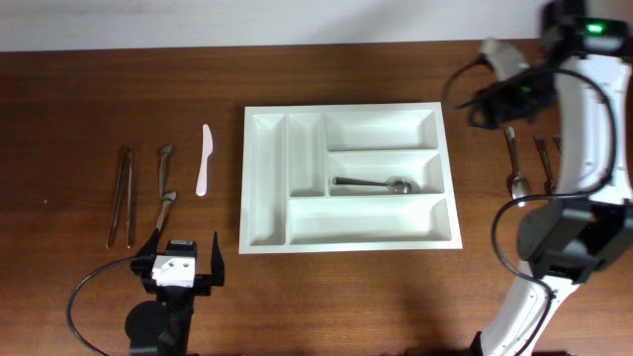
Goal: Pack container
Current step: 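Release the spoon and move the right gripper to the second spoon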
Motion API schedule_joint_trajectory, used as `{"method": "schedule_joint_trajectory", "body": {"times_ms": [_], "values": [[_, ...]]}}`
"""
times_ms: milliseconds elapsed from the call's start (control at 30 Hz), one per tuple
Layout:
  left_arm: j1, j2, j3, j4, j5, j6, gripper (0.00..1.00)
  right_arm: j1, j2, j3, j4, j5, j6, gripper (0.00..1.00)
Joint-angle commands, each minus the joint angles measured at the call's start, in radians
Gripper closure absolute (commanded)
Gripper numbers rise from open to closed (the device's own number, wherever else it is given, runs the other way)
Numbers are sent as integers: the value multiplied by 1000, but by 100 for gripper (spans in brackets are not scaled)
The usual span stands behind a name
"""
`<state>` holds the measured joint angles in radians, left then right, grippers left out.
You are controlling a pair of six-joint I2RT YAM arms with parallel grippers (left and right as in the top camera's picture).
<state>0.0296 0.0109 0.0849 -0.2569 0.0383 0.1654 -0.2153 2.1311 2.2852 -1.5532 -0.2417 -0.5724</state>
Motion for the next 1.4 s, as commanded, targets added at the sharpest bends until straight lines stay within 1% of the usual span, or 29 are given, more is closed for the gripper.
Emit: {"method": "schedule_joint_trajectory", "body": {"times_ms": [0, 33, 67, 167, 267, 300, 333, 367, 567, 600, 667, 800, 867, 933, 1000, 1333, 1367], "values": [[6, -4, -5, 0, 8, 16, 1, -92, -14, -11, 1, 14, 51, 20], [6, -4, -5, 0, 8, 16, 1, -113, -13, -16, 2, 14, 51, 23], [6, -4, -5, 0, 7, 16, 1, -148, -13, -32, 14, 14, 51, 29], [6, -4, -5, 0, 8, 16, 1, -197, -13, -106, 77, 10, 51, 39], [6, -4, -5, 0, 7, 16, 1, -203, -11, -177, 142, 11, 51, 39], [6, -4, -5, 0, 8, 16, 1, -202, -10, -233, 192, 15, 56, 38], [6, -4, -5, 0, 8, 16, 1, -203, -10, -282, 232, 22, 63, 34], [6, -4, -5, 0, 7, 16, 1, -203, -10, -329, 266, 22, 66, 32], [6, -4, -5, 0, 7, 16, 1, -203, -9, -563, 462, 22, 84, 32], [6, -4, -5, 0, 8, 16, 1, -203, -9, -613, 515, 36, 95, 32], [6, -4, -5, 0, 8, 16, 1, -203, -9, -655, 566, 99, 138, 35], [6, -4, -5, 0, 8, 16, 1, -203, -9, -693, 613, 124, 145, 38], [6, -4, -5, 0, 8, 16, 1, -203, -8, -698, 627, 129, 147, 44], [6, -4, -5, 0, 8, 16, 1, -203, -8, -710, 659, 177, 171, 47], [6, -4, -5, 0, 7, 16, 1, -204, -6, -711, 669, 200, 171, 49], [6, -4, -5, 0, 7, 16, 1, -205, 11, -732, 726, 202, 163, 49], [6, -4, -5, 0, 8, 16, 1, -205, 14, -733, 726, 202, 163, 50]]}}
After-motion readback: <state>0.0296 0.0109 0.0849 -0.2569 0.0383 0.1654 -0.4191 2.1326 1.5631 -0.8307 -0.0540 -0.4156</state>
